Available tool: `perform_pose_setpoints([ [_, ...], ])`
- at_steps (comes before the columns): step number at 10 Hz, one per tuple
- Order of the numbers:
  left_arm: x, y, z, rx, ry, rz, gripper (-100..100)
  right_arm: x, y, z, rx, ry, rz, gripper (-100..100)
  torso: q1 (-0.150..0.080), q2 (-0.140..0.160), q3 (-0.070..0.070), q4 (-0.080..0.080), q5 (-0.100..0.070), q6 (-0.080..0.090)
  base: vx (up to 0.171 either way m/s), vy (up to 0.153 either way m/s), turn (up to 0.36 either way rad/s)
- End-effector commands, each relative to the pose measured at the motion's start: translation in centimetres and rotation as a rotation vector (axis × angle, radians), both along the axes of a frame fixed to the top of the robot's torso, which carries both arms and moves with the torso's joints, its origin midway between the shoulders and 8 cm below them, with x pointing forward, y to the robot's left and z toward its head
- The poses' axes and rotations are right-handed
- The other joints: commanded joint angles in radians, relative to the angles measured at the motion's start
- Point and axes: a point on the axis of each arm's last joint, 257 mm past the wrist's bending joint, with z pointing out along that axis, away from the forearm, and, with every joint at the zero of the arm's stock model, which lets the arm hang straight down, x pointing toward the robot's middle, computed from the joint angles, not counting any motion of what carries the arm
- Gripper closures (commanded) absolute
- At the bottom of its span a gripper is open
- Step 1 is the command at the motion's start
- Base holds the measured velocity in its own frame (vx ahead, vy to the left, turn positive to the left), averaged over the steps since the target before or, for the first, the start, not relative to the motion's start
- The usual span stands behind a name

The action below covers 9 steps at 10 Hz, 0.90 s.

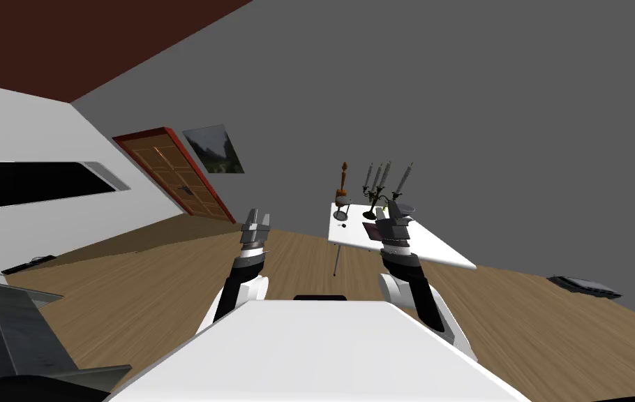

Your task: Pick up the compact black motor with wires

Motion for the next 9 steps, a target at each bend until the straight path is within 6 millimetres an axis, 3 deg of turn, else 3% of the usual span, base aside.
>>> perform_pose_setpoints([
  [1, 0.0, 0.0, 0.0, 0.0, 0.0, 0.0, 0, 0.5, -0.2, -1.7, -0.045, 0.05, -0.003, -100, 0.0, 0.0, 0.0, 0.0, 0.0, 0.0, -0.008, -0.011, 0.122],
  [5, 0.0, 0.0, 0.0, 0.0, 0.0, 0.0, 0, 1.4, -1.8, -7.5, -0.173, 0.217, -0.028, -100, -0.003, 0.002, 0.001, 0.0, -0.001, 0.0, -0.022, -0.036, 0.183],
  [6, 0.0, 0.0, 0.0, 0.0, 0.0, 0.0, 0, 1.4, -1.7, -7.5, -0.183, 0.219, -0.024, -100, -0.003, 0.002, 0.001, 0.0, -0.001, 0.0, -0.019, -0.032, 0.073],
  [8, 0.0, 0.0, 0.0, 0.0, 0.0, 0.0, 0, 1.4, -3.3, -11.5, -0.262, 0.332, -0.045, -100, -0.002, 0.001, 0.001, 0.0, -0.001, 0.0, -0.022, -0.032, 0.201],
  [9, 0.0, 0.0, 0.0, 0.0, 0.0, 0.0, 0, 1.4, -3.2, -11.4, -0.276, 0.333, -0.038, -100, -0.004, 0.002, 0.001, 0.0, -0.001, 0.0, -0.023, -0.034, 0.099],
])
